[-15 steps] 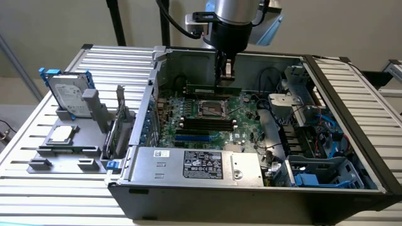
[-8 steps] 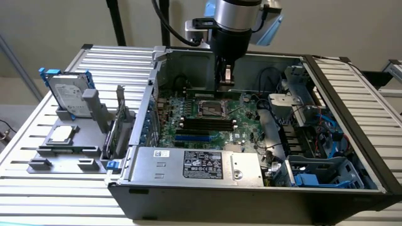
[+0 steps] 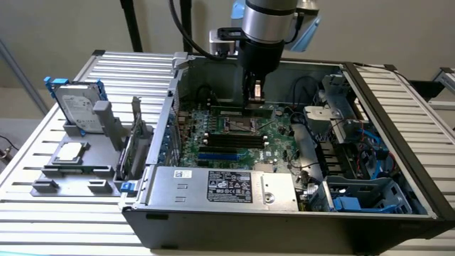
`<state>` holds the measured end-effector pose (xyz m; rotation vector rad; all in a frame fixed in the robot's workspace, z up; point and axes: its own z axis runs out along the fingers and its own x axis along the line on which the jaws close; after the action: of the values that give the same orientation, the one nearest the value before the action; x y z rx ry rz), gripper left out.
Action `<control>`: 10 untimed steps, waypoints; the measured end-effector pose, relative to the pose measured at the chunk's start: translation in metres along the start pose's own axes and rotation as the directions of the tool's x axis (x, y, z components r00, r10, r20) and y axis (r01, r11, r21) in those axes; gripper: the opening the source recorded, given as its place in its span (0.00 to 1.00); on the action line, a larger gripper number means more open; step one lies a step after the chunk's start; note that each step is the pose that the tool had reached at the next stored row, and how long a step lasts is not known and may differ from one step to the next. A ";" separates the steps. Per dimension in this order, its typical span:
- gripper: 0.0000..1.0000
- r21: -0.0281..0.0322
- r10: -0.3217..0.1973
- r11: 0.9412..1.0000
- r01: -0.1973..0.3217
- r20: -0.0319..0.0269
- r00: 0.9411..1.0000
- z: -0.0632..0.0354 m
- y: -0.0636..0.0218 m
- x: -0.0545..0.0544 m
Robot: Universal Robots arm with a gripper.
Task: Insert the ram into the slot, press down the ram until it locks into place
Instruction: 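Insert the ram into the slot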
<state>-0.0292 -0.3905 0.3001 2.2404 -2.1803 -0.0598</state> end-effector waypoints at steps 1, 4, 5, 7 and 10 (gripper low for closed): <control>0.13 0.000 0.000 1.000 0.000 0.000 1.000 0.0011 0.0000 0.001; 0.13 0.000 0.000 1.000 0.000 0.000 1.000 0.0042 0.0000 0.002; 0.13 0.000 0.000 1.000 0.000 0.000 1.000 0.0052 0.0000 0.003; 0.13 0.000 0.000 1.000 0.000 0.000 1.000 0.0073 0.0001 0.004; 0.13 0.000 0.000 1.000 0.000 -0.001 1.000 0.0109 0.0002 0.005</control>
<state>-0.0297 -0.3952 0.2892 2.2399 -2.1799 -0.0587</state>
